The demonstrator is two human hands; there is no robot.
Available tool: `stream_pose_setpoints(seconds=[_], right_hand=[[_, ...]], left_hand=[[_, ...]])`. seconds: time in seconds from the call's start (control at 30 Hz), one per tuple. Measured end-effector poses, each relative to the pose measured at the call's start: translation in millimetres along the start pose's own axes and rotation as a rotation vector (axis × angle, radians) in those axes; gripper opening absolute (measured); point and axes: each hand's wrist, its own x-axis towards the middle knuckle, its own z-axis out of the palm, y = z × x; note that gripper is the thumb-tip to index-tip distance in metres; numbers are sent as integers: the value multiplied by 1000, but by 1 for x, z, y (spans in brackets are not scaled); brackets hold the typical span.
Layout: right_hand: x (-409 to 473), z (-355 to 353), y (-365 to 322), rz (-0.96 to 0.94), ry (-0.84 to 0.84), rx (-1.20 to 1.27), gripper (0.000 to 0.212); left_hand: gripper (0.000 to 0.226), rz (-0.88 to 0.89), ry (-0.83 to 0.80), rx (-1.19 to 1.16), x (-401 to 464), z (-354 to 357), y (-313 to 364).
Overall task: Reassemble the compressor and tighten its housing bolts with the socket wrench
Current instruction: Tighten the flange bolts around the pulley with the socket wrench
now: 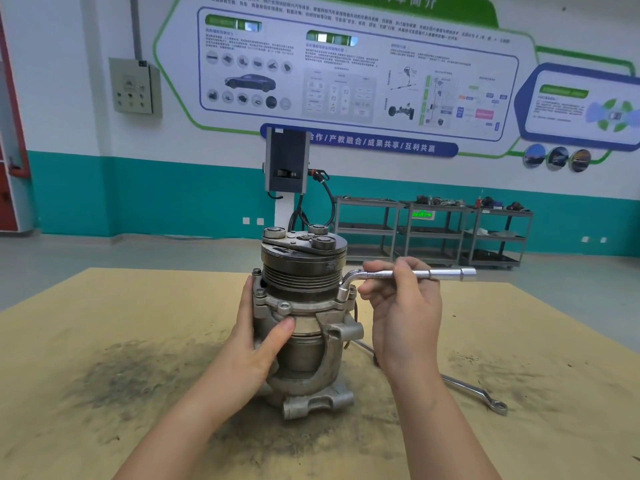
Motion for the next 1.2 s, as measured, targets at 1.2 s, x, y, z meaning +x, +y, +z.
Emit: stream_pose_setpoints(seconds=[1.2], right_hand=[[-4,4,-10,19,-23,-9,20]], left_hand=[[82,-13,46,21,0,3,4]])
